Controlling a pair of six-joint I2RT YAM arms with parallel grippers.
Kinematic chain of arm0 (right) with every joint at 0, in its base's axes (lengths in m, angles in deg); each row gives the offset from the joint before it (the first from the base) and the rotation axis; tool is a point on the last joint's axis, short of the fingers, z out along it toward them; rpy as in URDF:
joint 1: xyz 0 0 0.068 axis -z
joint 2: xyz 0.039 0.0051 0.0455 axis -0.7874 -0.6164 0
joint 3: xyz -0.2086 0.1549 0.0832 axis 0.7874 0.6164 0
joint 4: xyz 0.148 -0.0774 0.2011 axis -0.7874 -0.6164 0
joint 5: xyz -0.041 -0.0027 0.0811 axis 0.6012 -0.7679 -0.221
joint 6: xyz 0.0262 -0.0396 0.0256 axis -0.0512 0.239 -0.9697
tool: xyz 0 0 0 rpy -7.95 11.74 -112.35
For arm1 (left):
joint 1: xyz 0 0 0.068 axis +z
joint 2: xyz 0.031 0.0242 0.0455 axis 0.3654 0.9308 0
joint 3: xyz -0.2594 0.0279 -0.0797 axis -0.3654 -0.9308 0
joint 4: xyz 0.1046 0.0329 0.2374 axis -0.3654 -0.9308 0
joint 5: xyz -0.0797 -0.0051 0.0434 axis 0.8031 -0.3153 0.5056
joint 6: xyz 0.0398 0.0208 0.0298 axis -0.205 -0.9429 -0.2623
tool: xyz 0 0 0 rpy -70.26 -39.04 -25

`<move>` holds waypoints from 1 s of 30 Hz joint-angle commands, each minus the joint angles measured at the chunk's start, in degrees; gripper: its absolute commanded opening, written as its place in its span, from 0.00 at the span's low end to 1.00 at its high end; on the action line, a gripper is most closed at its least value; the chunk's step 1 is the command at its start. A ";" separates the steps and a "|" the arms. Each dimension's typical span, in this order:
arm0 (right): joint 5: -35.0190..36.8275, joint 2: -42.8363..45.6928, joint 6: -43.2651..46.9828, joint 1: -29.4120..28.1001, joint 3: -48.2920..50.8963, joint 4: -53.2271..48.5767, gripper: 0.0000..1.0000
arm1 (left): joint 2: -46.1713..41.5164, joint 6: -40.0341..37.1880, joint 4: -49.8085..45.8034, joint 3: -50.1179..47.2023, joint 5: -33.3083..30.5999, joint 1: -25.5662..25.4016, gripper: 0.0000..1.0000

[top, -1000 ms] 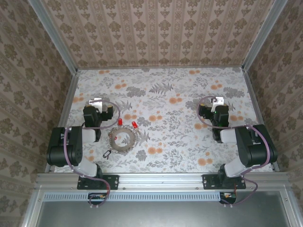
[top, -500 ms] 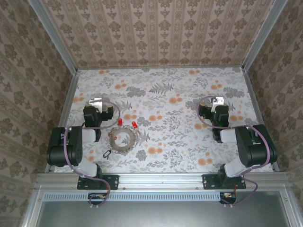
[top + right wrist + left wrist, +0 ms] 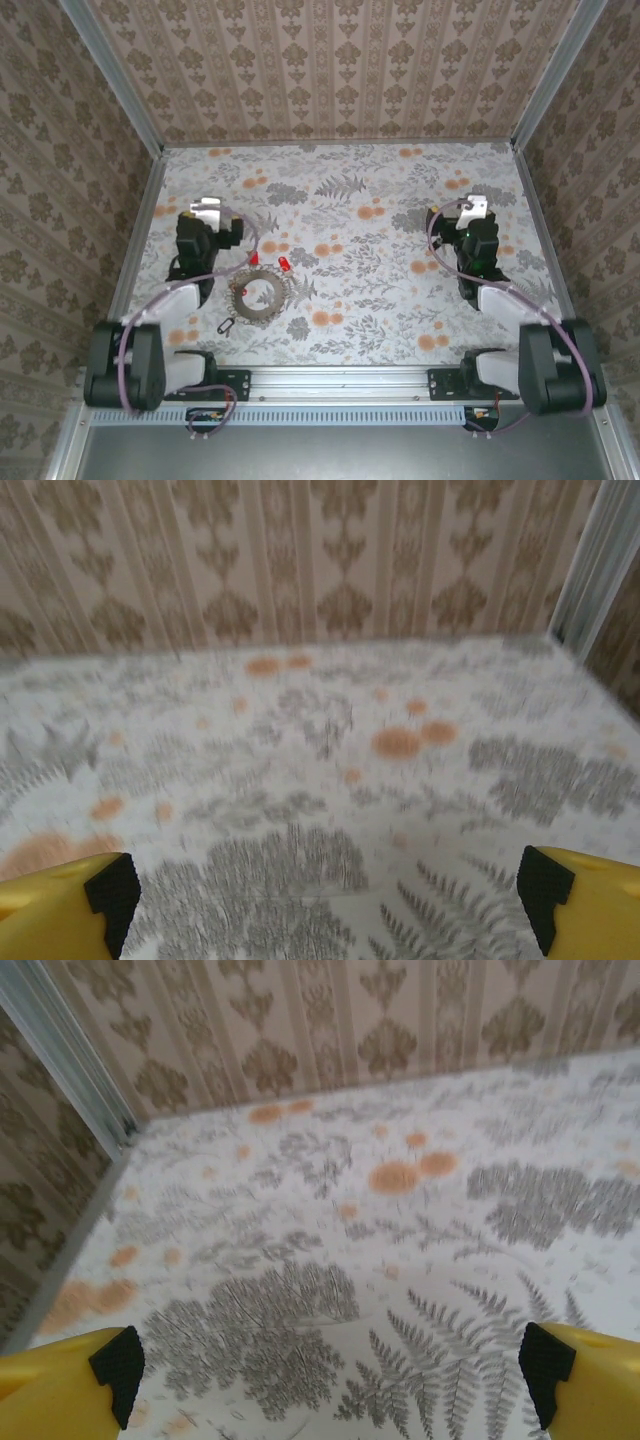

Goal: Put the keys on the keyring

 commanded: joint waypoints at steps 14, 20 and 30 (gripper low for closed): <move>-22.47 7.09 -0.73 -4.32 -19.45 -38.22 0.98 | -9.84 22.01 -59.26 19.82 15.63 7.28 1.00; -28.54 7.96 24.41 -24.82 -13.65 -36.35 1.00 | -4.18 19.26 -60.57 19.40 24.51 5.47 1.00; -26.92 -11.81 30.42 -50.17 -19.31 -33.12 0.90 | 6.48 19.19 -60.76 20.60 29.31 6.26 1.00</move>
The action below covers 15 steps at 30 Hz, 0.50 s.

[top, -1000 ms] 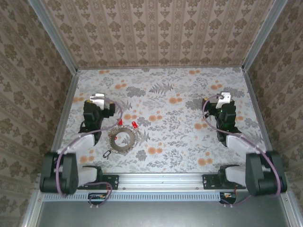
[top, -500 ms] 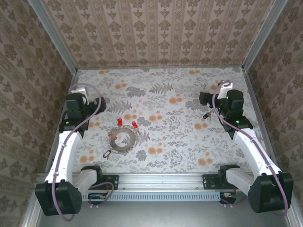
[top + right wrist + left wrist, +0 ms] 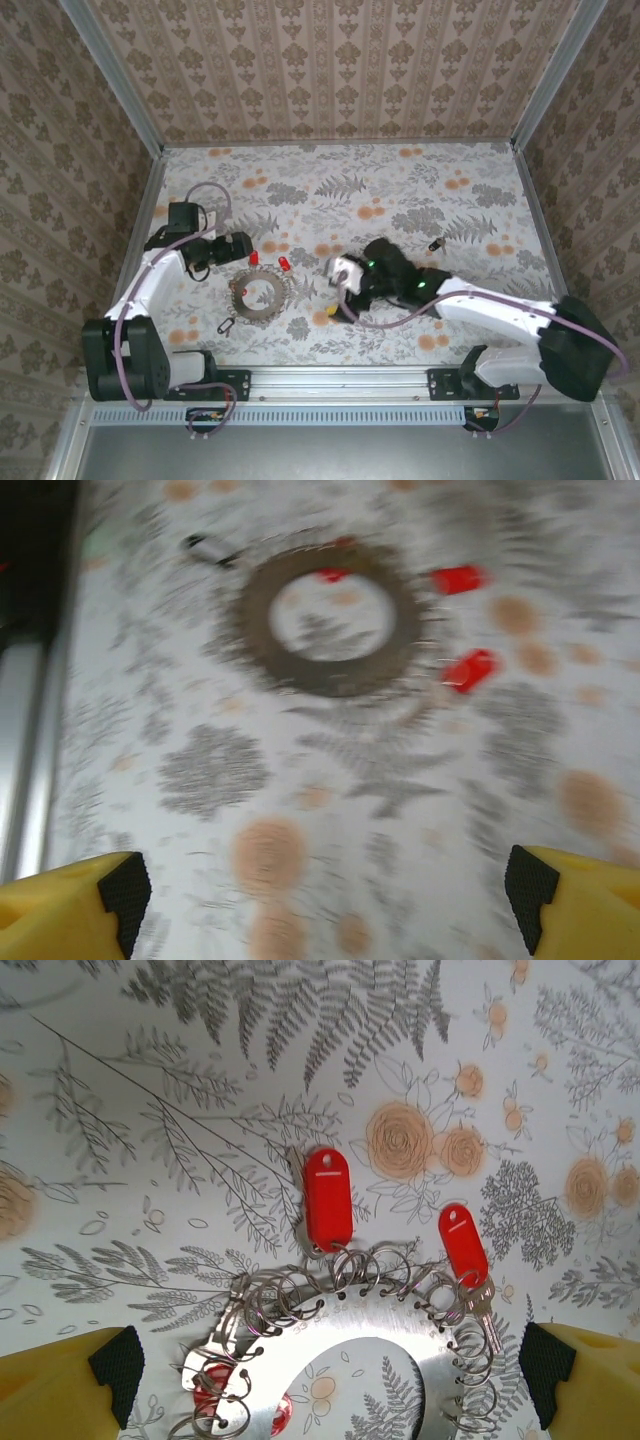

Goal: Put the keys on the keyring

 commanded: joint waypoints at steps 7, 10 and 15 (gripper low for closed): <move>-2.70 -16.29 5.70 -5.58 -11.67 3.87 0.62 | 1.96 0.22 0.50 0.56 4.29 2.20 1.00; 0.01 -19.17 6.07 -7.32 -13.54 5.45 0.56 | 1.81 0.04 0.81 -0.06 4.38 2.25 1.00; 4.15 -26.02 8.40 -11.32 -18.11 3.62 0.52 | 1.66 -0.17 0.52 -0.09 3.53 2.33 1.00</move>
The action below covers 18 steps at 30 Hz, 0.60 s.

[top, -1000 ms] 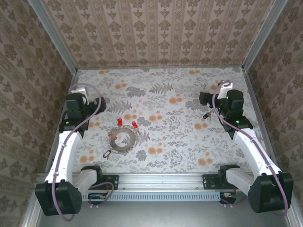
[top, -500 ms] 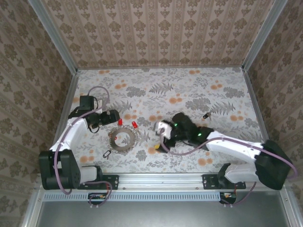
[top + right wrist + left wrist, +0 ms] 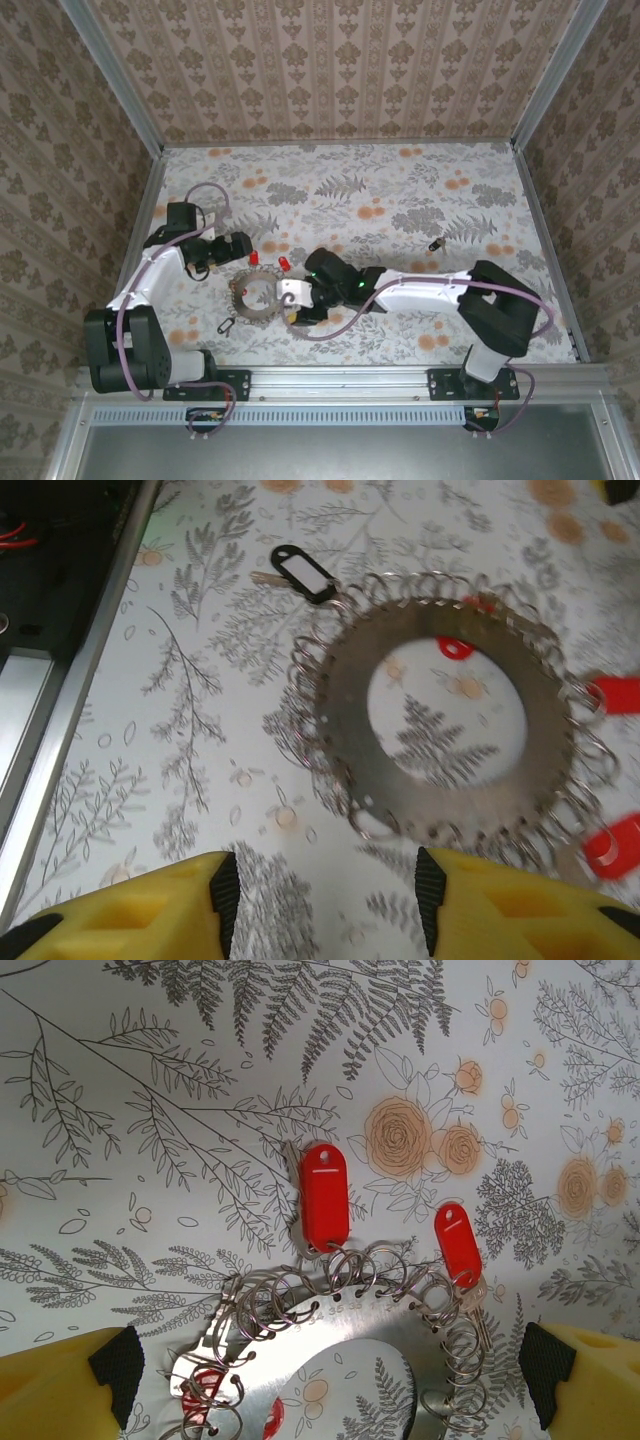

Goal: Put the keys on the keyring

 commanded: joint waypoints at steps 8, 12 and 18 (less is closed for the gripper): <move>12.55 -10.25 2.38 -2.21 -5.54 2.70 0.51 | -2.16 0.87 0.78 -1.10 -1.27 0.50 1.00; 11.24 -12.53 0.25 -2.27 -7.46 2.17 0.52 | -2.75 0.48 0.05 -0.90 -3.00 0.43 1.00; 11.31 -14.94 -2.55 -2.63 -9.40 2.80 0.44 | -3.50 1.88 1.55 -1.96 -1.49 0.35 0.95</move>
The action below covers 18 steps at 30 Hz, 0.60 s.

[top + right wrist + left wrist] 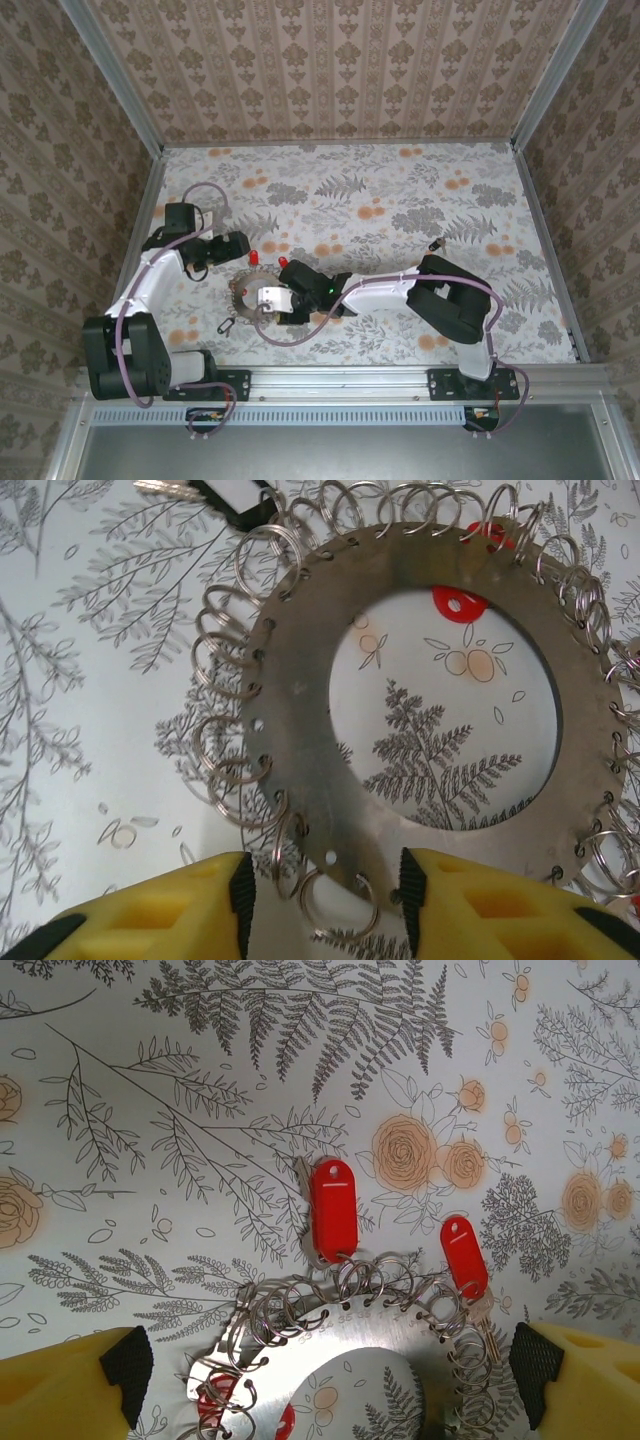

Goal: Put the keys on the keyring

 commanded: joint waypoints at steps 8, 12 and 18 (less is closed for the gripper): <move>1.04 -1.48 -1.87 0.03 -0.36 -1.21 0.35 | -1.80 1.09 0.67 -1.22 0.66 0.30 0.92; 0.90 -0.44 -3.11 1.14 1.33 -1.51 0.21 | -1.97 0.47 0.27 -0.88 0.37 0.34 0.91; -0.53 4.10 -3.36 4.82 7.48 0.66 0.13 | -2.85 0.38 0.33 -0.77 2.62 -0.60 0.90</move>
